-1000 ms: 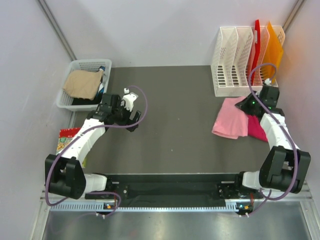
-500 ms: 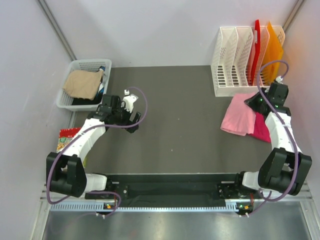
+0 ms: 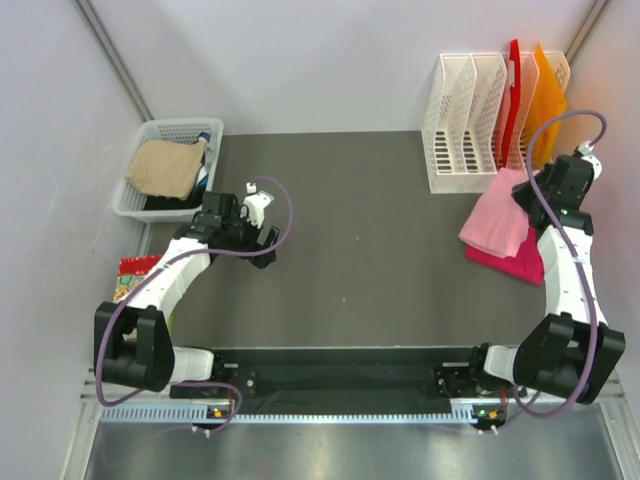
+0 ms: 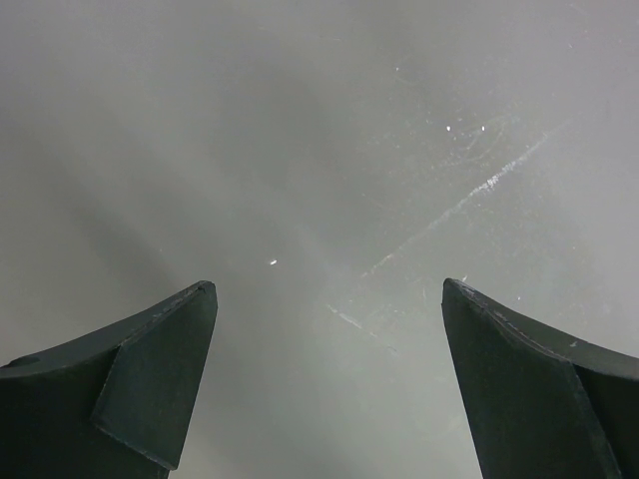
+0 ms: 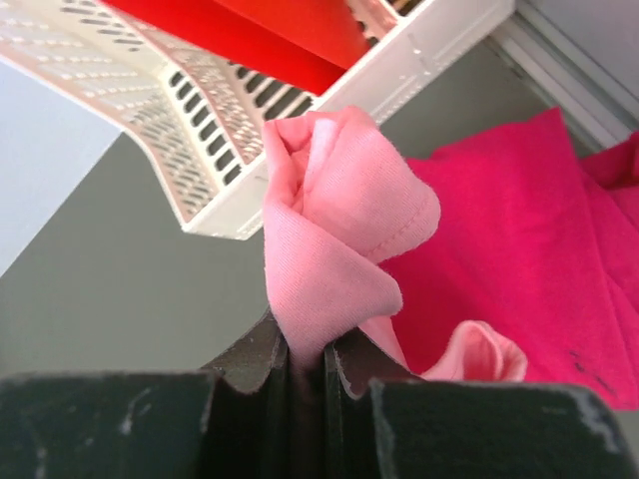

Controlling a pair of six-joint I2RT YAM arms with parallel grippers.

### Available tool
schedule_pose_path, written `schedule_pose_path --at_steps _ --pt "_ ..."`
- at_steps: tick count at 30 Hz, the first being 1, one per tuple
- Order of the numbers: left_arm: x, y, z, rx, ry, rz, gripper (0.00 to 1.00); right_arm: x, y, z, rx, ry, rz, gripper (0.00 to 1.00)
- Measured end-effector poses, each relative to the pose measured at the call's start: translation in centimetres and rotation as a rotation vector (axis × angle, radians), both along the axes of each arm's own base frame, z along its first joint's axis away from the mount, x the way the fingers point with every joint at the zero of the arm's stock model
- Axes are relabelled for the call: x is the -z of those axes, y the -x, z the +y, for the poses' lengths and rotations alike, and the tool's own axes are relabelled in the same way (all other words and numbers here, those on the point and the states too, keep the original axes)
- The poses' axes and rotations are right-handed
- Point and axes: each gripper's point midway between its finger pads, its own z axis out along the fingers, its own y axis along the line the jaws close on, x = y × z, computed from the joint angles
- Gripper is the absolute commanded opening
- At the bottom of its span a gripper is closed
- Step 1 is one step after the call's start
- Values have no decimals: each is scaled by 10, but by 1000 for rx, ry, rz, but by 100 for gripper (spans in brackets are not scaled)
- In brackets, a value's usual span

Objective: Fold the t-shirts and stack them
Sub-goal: Put the neatly folded tshirt into the corner of the board with the right arm

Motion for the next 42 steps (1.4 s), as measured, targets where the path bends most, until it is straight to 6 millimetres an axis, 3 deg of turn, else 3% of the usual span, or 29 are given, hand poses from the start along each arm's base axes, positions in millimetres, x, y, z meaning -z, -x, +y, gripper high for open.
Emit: schedule_pose_path --at_steps 9,10,11,12,14,17,18,20,24,27,30,33,35,38,40,42 --pt "9 4 8 -1 2 17 99 43 -13 -33 112 0 143 0" --pt "10 5 9 -4 3 19 99 48 -13 -36 126 1 158 5" --pt "10 4 11 -7 4 19 99 53 -14 -39 138 5 173 14" --pt "10 4 11 -9 6 19 99 58 -13 -43 152 11 192 35" --pt "10 4 12 -8 9 19 99 72 -12 -52 194 30 242 45" --pt "9 5 14 -7 6 20 99 89 -4 -68 261 75 318 72" --pt "9 6 14 -4 5 18 99 91 1 -72 286 92 338 85" --pt "6 7 15 1 4 12 99 91 10 -82 343 128 365 97" --pt "-2 8 14 7 14 -12 99 80 27 -100 454 198 407 100" --pt "-3 9 12 14 23 -13 99 56 32 -100 492 220 364 100" --pt "-3 9 12 16 25 -12 99 20 33 -89 479 224 257 100" --pt "-3 10 11 20 30 -10 99 -22 26 -65 407 211 103 100" --pt "-3 10 9 25 39 -5 99 -39 18 -51 344 190 27 100" --pt "-1 12 7 31 50 9 99 -34 0 -39 263 151 4 100" --pt "-1 13 5 33 60 18 99 -12 -15 -34 214 123 33 100" --pt "-1 14 5 28 64 22 99 26 -24 -28 170 92 99 100"
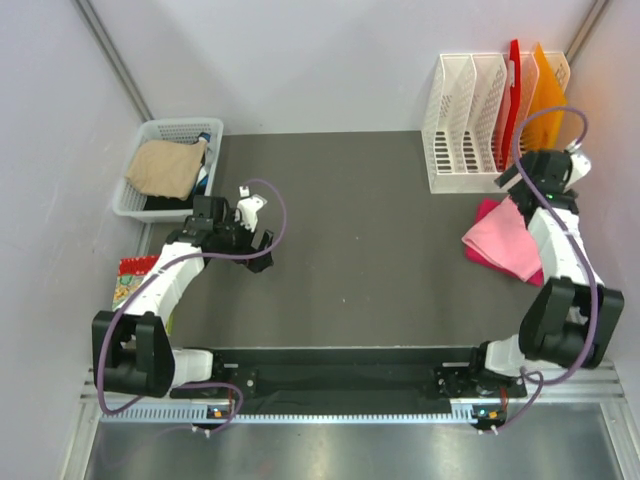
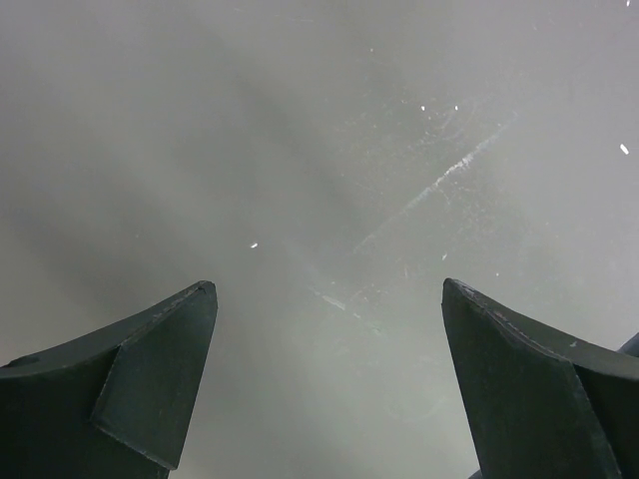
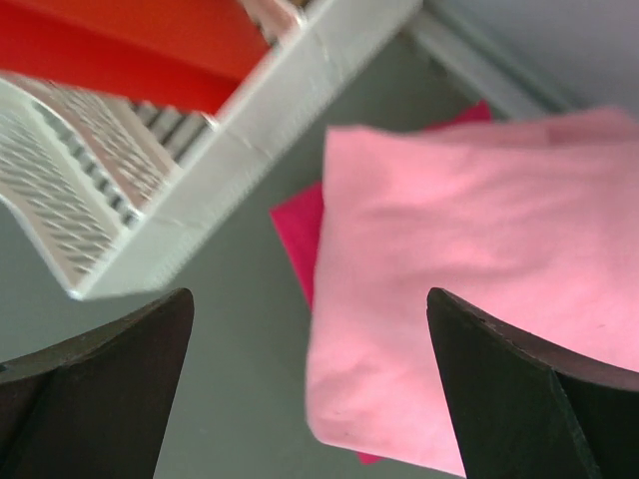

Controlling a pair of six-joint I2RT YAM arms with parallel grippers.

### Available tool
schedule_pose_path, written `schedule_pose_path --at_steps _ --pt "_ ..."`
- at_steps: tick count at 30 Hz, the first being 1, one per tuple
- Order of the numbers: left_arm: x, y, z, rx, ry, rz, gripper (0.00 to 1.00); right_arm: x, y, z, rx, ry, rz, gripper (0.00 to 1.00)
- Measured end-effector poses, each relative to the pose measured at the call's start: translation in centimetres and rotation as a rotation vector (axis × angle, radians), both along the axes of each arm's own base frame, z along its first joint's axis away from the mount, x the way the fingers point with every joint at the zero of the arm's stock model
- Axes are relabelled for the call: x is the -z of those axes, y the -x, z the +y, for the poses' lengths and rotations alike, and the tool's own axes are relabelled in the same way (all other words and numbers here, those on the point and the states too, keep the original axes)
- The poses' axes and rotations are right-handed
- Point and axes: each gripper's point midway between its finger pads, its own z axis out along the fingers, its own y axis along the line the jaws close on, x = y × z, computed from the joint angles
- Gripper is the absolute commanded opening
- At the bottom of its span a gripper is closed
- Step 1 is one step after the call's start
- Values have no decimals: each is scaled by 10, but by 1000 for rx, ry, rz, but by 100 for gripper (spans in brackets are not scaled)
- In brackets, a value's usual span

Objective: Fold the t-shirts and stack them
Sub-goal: Put the neatly folded tshirt into the corner of the board with the right arm

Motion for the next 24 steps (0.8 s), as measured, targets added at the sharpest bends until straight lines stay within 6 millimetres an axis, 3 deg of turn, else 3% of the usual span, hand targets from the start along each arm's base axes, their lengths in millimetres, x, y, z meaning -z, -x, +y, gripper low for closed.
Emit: schedule_pose_path --at_steps 3,5,7,10,16,19,21,24 --pt "0 0 0 -14 4 5 99 64 3 8 -29 -54 136 100" --pt "0 -1 2 -25 -2 5 99 95 8 9 -31 -75 212 100" --pt "0 -2 3 -36 -8 6 99 116 12 9 -27 -82 269 100" --pt "-2 -3 6 -51 -17 -4 99 128 14 7 -17 -73 304 100" --pt "-12 -3 9 -67 -26 -46 99 127 12 11 -30 -54 313 100" --pt "-15 -3 11 -77 -32 -58 99 114 6 23 -68 -36 292 100" --pt "-16 -3 13 -86 -35 -62 99 97 4 37 -111 -27 255 100" --pt "-18 -5 15 -107 -39 -74 99 42 1 67 -208 2 116 100"
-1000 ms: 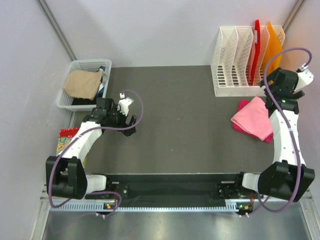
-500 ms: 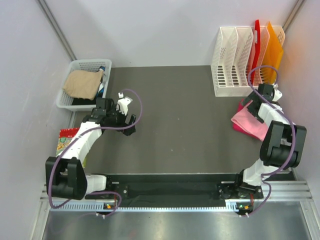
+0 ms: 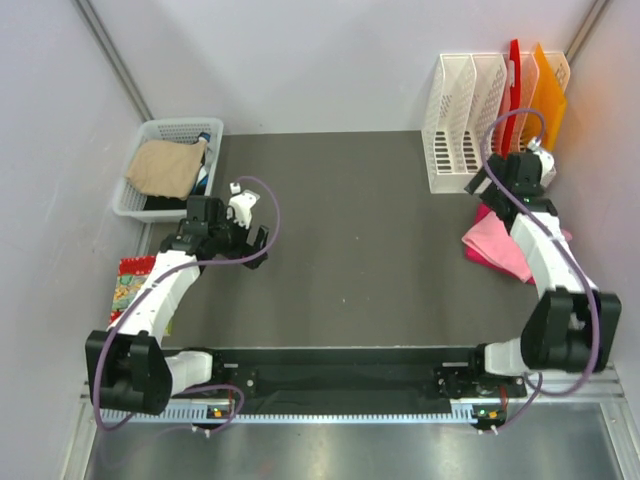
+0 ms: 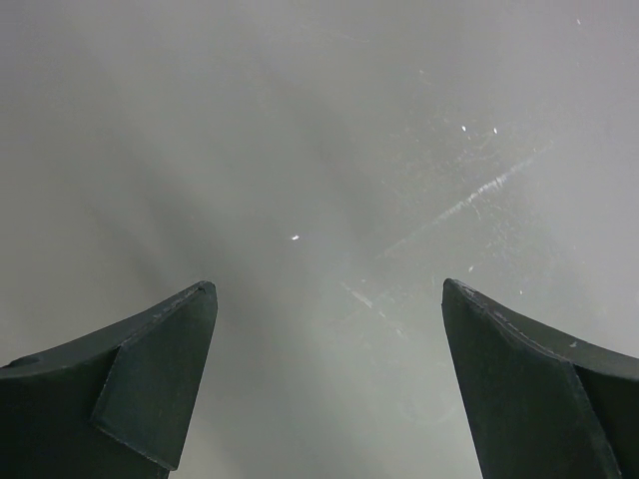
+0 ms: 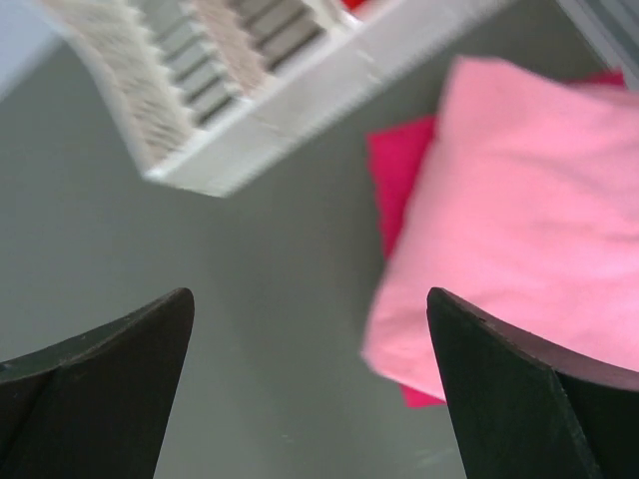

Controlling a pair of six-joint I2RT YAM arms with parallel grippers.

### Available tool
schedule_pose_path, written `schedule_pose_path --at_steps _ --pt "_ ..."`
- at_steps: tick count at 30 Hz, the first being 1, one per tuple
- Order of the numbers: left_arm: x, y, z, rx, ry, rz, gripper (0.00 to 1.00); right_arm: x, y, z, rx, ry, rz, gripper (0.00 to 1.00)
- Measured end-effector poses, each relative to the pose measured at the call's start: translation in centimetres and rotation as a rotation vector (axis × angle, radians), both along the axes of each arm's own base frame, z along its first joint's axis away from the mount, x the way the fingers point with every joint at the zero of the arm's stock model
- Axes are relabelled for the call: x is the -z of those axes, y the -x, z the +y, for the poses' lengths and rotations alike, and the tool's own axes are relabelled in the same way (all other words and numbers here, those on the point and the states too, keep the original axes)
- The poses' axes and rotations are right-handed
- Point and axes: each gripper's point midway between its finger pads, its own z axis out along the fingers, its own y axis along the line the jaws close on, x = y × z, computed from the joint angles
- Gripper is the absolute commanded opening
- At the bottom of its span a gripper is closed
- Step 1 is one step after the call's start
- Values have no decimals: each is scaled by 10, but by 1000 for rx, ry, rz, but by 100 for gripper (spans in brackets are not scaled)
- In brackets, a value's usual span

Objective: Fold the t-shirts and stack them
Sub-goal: Put the neatly folded tshirt into the corner of the board with the right arm

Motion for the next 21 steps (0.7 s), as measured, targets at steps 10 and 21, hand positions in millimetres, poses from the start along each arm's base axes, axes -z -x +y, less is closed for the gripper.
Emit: schedule_pose_path --at_steps 10,21 --pt "-9 -11 7 -81 1 -46 99 -119 31 95 -330 -35 -430 100" --pt "-3 -7 16 -133 -16 -67 99 -54 87 202 -655 -74 -370 100"
